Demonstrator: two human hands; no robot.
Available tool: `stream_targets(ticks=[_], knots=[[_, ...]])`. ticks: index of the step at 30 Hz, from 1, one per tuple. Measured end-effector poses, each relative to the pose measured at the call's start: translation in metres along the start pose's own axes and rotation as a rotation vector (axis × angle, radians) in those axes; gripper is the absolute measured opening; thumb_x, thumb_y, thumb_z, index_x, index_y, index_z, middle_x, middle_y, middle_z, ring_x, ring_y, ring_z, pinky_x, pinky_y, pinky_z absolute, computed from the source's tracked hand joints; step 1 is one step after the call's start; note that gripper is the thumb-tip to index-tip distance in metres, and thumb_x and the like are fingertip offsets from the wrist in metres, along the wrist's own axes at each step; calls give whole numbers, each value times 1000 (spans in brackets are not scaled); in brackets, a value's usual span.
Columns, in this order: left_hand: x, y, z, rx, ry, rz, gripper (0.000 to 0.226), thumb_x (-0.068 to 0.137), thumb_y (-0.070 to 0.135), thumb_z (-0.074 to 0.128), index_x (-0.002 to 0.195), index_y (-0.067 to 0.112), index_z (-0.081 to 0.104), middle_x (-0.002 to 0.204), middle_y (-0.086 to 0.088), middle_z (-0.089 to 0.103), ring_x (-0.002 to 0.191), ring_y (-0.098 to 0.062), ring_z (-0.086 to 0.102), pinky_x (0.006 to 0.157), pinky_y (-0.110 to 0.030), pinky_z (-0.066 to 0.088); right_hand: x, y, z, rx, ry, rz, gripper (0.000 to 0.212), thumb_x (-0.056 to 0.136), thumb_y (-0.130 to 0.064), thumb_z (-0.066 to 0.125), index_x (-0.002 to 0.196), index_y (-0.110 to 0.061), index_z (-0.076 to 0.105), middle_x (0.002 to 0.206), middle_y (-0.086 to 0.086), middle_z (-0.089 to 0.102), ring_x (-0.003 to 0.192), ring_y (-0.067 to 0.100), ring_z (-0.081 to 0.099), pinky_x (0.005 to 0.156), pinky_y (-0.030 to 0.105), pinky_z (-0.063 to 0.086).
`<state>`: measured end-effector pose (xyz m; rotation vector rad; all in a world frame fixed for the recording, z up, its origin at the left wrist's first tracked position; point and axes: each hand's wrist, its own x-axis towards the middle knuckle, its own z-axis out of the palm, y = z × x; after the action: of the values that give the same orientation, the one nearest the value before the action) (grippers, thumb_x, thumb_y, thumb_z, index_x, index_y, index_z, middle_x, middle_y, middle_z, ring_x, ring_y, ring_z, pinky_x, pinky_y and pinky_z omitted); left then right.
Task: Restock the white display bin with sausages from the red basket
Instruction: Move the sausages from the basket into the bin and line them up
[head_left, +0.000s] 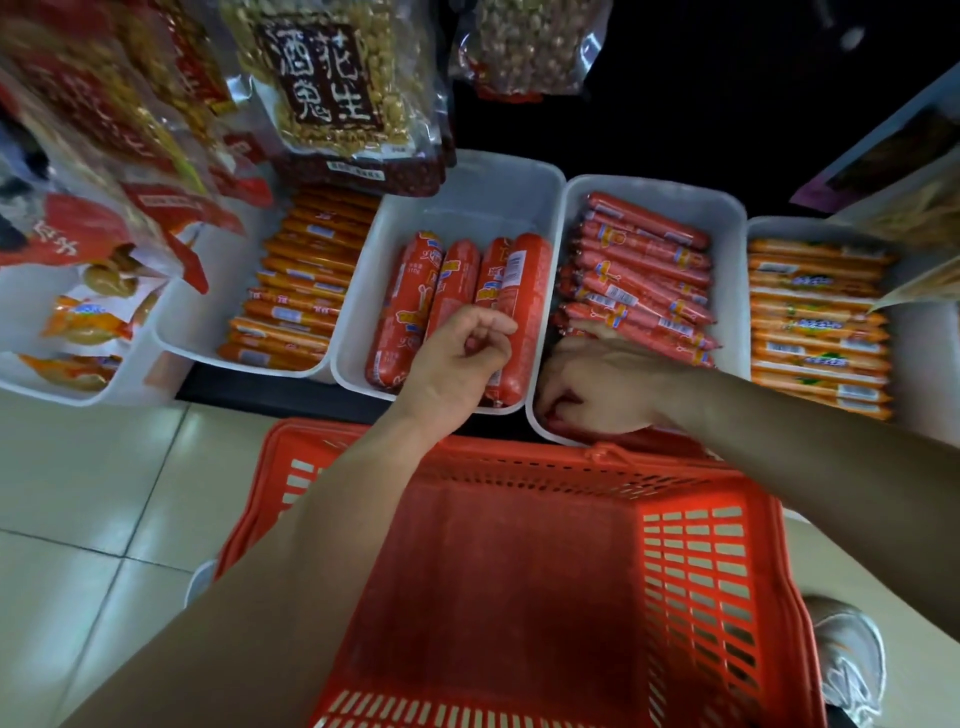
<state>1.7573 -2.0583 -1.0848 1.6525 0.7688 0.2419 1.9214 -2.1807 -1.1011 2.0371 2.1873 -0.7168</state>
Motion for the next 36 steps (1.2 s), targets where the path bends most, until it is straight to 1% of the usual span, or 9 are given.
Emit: stream_targets(ticks=[4, 7, 10, 14, 19, 24, 29, 33, 36], knots=[[4, 1, 0, 23, 16, -28, 28, 95, 9, 59, 93, 35, 67, 88, 10, 63, 77, -3, 59, 77, -24, 47, -23, 23, -16, 198, 430, 156, 30, 86, -30, 55, 112, -29, 71, 116, -9, 67, 113, 18, 56, 100, 35, 44], [8, 15, 7, 98, 42, -27, 23, 97, 13, 58, 94, 34, 67, 90, 13, 65, 79, 0, 61, 77, -17, 47, -38, 33, -3, -3, 238, 370, 74, 91, -59, 35, 157, -28, 24, 163, 0, 21, 147, 25, 21, 120, 47, 20], [14, 36, 27, 227, 82, 46, 20, 96, 13, 59, 106, 28, 67, 99, 15, 68, 92, 1, 63, 83, -8, 45, -44, 38, 19, -53, 64, 460, 90, 83, -76, 4, 154, -28, -24, 163, -3, -27, 152, 19, -17, 123, 48, -4], [41, 58, 76, 229, 37, -23, 37, 97, 13, 54, 135, 15, 55, 132, -4, 62, 118, -16, 59, 102, -25, 42, -56, 53, 15, -137, 100, 429, 93, 81, -82, 1, 157, -31, -16, 167, -1, -14, 154, 23, -6, 122, 52, 1], [83, 56, 121, 282, 38, -255, 45, 95, 26, 57, 134, 11, 40, 128, -13, 63, 117, -36, 60, 96, -36, 45, -64, 58, 14, -147, 81, 618, 122, 67, -97, 8, 156, -17, -18, 167, 10, -6, 153, 29, -8, 121, 53, -10], [98, 51, 129, 332, 94, -296, 65, 86, 46, 67, 134, 11, 42, 127, -11, 65, 117, -34, 62, 95, -35, 46, -62, 67, 9, -147, 73, 614, 133, 59, -101, 8, 157, -13, -15, 166, 18, 1, 153, 32, -1, 120, 55, -9], [98, 42, 122, 272, 72, -262, 54, 81, 46, 70, 126, 23, 53, 116, -3, 71, 108, -26, 67, 99, -38, 51, -63, 71, 8, -166, 85, 561, 129, 63, -99, 11, 157, -14, -13, 166, 13, -1, 153, 31, 0, 120, 58, -7], [101, 42, 127, 214, 89, -248, 79, 92, 44, 61, 156, 24, 20, 135, -8, 60, 123, -33, 58, 101, -39, 46, -60, 73, 7, -153, 75, 525, 119, 66, -98, 13, 156, -27, -17, 167, 9, -9, 153, 29, -2, 119, 59, -8], [101, 41, 128, 263, 74, -227, 53, 96, 36, 56, 146, 31, 38, 118, 0, 65, 112, -27, 63, 85, -30, 43, -62, 74, 8, -140, 83, 536, 122, 65, -99, 14, 157, -25, -15, 168, 6, -6, 154, 27, -1, 119, 57, -9]])
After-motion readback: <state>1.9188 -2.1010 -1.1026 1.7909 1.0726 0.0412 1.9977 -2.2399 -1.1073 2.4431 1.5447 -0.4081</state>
